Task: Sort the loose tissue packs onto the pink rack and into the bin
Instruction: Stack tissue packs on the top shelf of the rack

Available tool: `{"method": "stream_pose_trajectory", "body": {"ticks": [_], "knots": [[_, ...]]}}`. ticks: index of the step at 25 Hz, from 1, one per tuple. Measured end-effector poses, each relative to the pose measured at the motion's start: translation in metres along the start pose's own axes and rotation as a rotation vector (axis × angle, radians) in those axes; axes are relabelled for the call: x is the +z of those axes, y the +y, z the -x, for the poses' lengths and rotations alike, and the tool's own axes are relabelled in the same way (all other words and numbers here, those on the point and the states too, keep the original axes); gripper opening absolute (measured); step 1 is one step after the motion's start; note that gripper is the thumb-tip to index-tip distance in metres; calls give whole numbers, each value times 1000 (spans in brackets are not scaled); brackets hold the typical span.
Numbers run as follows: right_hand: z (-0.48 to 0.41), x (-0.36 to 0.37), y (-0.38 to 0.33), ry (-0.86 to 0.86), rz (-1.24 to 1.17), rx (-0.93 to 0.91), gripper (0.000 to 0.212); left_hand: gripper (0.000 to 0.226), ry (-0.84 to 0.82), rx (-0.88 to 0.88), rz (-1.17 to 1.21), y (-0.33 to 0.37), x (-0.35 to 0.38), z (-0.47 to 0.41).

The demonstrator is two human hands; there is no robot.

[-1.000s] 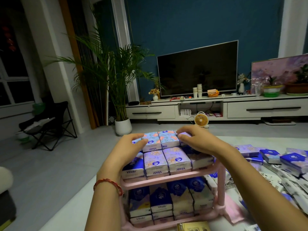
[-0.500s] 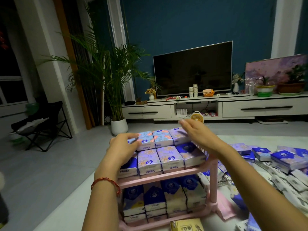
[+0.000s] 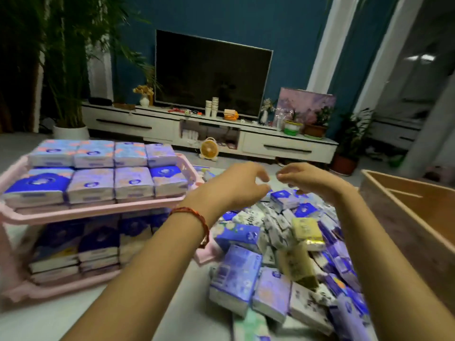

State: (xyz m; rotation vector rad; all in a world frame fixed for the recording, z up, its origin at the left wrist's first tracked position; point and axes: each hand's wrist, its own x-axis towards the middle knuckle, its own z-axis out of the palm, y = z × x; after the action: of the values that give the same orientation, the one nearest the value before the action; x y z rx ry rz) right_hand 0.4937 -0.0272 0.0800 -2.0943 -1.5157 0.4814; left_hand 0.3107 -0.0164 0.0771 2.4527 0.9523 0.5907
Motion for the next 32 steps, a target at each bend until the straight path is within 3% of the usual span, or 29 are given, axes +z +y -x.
{"method": "stream_pose_trajectory", "body": {"ticks": [3, 7, 9, 12, 14, 18, 26, 29, 32], "knots": [[13, -12, 48, -103, 189, 143, 27, 30, -208, -51, -176, 8, 36, -14], [14, -27, 85, -77, 279, 241, 28, 32, -221, -48, -204, 22, 50, -21], [16, -29, 93, -229, 434, 342, 30, 32, -230, -22, -170, 32, 50, -20], [25, -12, 101, -514, 654, 485, 60, 34, -269, -1, -156, 37, 53, -20], [31, 5, 102, -591, 701, 506, 68, 28, -288, 7, -166, 39, 54, -19], [35, 24, 100, -510, 684, 496, 67, 17, -300, 47, -195, 47, 58, -18], [41, 10, 104, -269, 580, 399, 34, 19, -348, 52, -170, 56, 69, -17], [43, -19, 75, -84, 441, 317, 22, 44, -299, 52, -119, 55, 64, -18], [46, -46, 36, -12, 6, 97, 22, 75, -143, 115, 86, 52, 53, -17]]}}
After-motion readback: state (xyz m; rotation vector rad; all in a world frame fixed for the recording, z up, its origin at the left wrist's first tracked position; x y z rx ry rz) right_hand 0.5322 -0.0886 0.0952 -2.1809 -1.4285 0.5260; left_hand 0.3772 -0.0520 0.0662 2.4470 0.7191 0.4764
